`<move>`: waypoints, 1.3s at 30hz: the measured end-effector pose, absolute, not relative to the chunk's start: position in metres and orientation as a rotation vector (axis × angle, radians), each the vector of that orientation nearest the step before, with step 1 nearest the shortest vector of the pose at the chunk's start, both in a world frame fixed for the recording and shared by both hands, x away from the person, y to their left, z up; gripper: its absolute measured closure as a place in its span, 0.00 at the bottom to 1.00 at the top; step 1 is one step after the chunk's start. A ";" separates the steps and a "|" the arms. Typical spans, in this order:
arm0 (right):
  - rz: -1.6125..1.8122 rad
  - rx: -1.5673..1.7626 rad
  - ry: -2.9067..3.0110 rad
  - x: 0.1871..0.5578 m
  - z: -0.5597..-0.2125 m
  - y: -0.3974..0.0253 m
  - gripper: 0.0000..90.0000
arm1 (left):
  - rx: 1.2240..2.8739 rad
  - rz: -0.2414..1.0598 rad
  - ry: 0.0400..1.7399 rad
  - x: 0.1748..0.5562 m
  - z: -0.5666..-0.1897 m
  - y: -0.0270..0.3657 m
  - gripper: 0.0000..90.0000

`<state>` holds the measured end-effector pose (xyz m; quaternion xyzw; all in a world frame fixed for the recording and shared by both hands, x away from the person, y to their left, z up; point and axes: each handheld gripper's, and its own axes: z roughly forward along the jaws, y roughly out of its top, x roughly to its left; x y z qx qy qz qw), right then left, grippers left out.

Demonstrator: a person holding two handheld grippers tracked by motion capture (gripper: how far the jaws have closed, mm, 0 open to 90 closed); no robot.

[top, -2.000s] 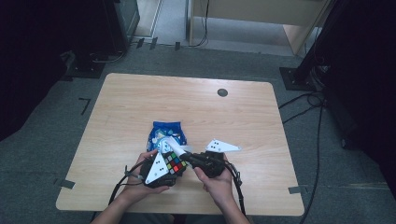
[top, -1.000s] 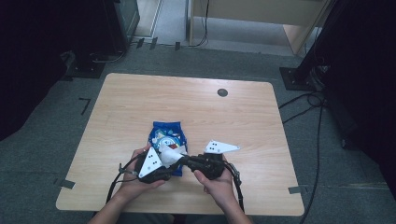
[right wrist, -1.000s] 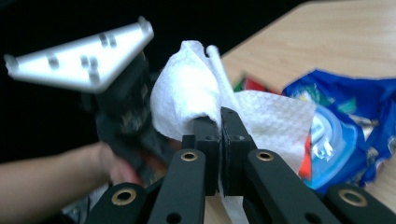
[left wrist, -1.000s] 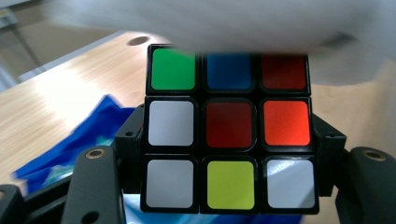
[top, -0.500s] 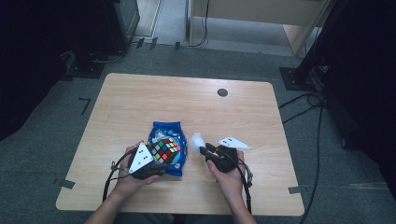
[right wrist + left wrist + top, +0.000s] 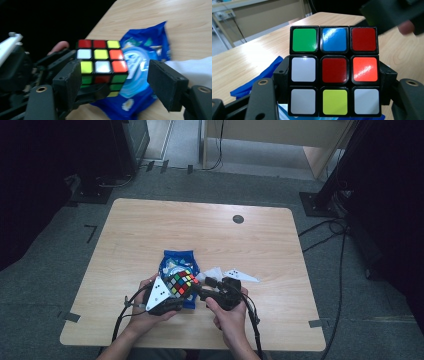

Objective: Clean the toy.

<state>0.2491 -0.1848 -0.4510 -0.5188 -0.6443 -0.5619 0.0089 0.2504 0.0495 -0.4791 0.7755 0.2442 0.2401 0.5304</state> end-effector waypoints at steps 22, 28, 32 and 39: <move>-1.762 -1.592 -1.895 0.256 -0.450 -0.203 0.39 | 1.935 0.610 0.429 0.248 -0.485 0.050 0.40; -1.687 -1.500 -1.965 0.258 -0.445 -0.203 0.39 | 1.936 0.612 0.440 0.251 -0.485 0.052 0.38; -1.672 -1.499 -1.968 0.259 -0.447 -0.200 0.38 | 1.948 0.616 0.416 0.245 -0.484 0.045 0.31; -1.602 -1.487 -1.998 0.259 -0.451 -0.191 0.38 | 1.950 0.603 0.392 0.241 -0.483 0.038 0.20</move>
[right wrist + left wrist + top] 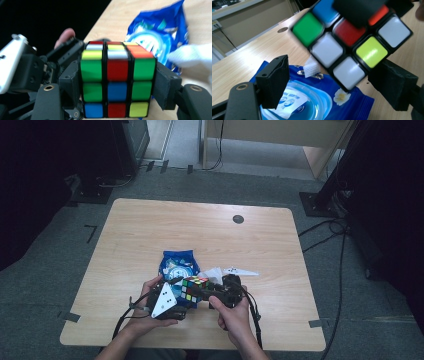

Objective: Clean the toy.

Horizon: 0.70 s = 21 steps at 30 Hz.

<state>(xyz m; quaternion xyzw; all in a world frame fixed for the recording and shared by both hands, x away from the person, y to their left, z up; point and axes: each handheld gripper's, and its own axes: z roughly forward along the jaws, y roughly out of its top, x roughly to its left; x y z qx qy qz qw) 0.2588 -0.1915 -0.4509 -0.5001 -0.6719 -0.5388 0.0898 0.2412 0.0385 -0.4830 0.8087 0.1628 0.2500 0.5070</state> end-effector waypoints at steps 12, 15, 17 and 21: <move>-1.571 -1.462 -2.069 0.255 -0.452 -0.179 0.39 | 1.967 0.623 0.358 0.236 -0.486 0.034 0.36; -1.587 -1.428 -2.075 0.255 -0.450 -0.181 0.38 | 1.954 0.610 0.363 0.236 -0.483 0.035 0.38; -1.601 -1.392 -2.074 0.257 -0.446 -0.187 0.38 | 1.944 0.608 0.404 0.240 -0.480 0.039 0.38; -1.710 -1.433 -2.020 0.261 -0.435 -0.215 0.51 | 1.904 0.561 0.507 0.252 -0.478 0.055 0.38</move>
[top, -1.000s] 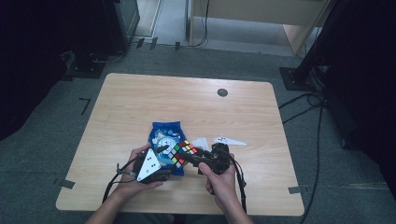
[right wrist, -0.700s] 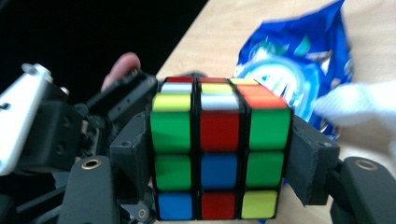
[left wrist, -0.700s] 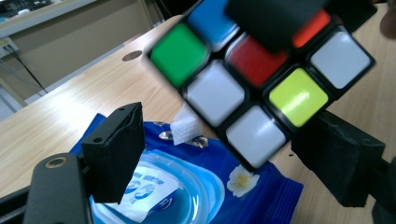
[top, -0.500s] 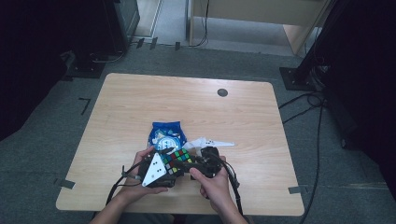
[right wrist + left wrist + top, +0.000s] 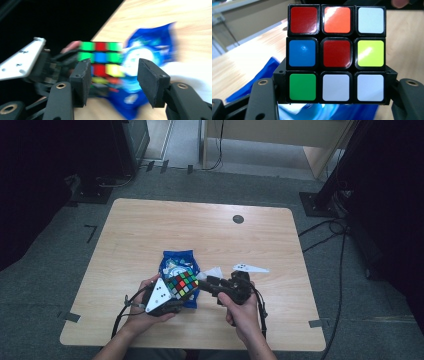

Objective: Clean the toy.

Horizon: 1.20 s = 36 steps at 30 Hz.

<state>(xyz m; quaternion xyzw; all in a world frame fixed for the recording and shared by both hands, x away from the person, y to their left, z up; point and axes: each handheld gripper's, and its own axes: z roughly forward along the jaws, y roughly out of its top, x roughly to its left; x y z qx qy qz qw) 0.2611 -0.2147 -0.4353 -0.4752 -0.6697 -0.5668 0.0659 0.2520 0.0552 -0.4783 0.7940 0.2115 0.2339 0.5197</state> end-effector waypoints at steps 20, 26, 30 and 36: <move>-1.348 -1.796 -2.510 0.285 -0.500 -0.244 1.00 | 1.873 0.562 0.531 0.255 -0.475 0.063 0.38; -1.483 -1.877 -2.834 0.271 -0.478 -0.253 1.00 | 1.875 0.565 0.528 0.255 -0.476 0.062 0.38; -1.428 -1.697 -2.995 0.271 -0.486 -0.243 0.84 | 1.884 0.565 0.520 0.254 -0.477 0.060 0.38; -1.576 -1.669 -2.669 0.273 -0.483 -0.240 0.62 | 1.881 0.566 0.527 0.254 -0.477 0.062 0.38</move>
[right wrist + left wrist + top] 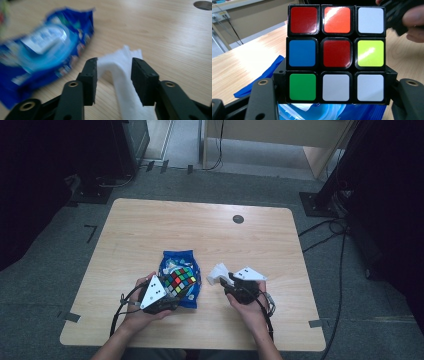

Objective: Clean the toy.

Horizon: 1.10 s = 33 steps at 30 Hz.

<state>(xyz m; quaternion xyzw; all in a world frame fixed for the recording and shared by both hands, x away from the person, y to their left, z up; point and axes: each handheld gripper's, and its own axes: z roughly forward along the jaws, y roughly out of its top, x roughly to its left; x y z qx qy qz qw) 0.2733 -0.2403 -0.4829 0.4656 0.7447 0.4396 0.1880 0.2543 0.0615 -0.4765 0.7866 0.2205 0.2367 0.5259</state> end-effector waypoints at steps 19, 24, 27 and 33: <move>0.986 1.704 1.850 0.283 -0.518 -0.219 0.80 | 1.899 0.567 0.519 0.252 -0.480 0.058 0.38; 0.969 1.574 1.941 0.285 -0.518 -0.229 1.00 | 1.912 0.567 0.506 0.251 -0.481 0.054 0.38; 1.024 1.331 1.991 0.279 -0.510 -0.228 1.00 | 1.923 0.560 0.514 0.253 -0.482 0.053 0.38; 1.325 1.016 2.003 0.261 -0.480 -0.220 1.00 | 1.937 0.553 0.519 0.254 -0.484 0.051 0.38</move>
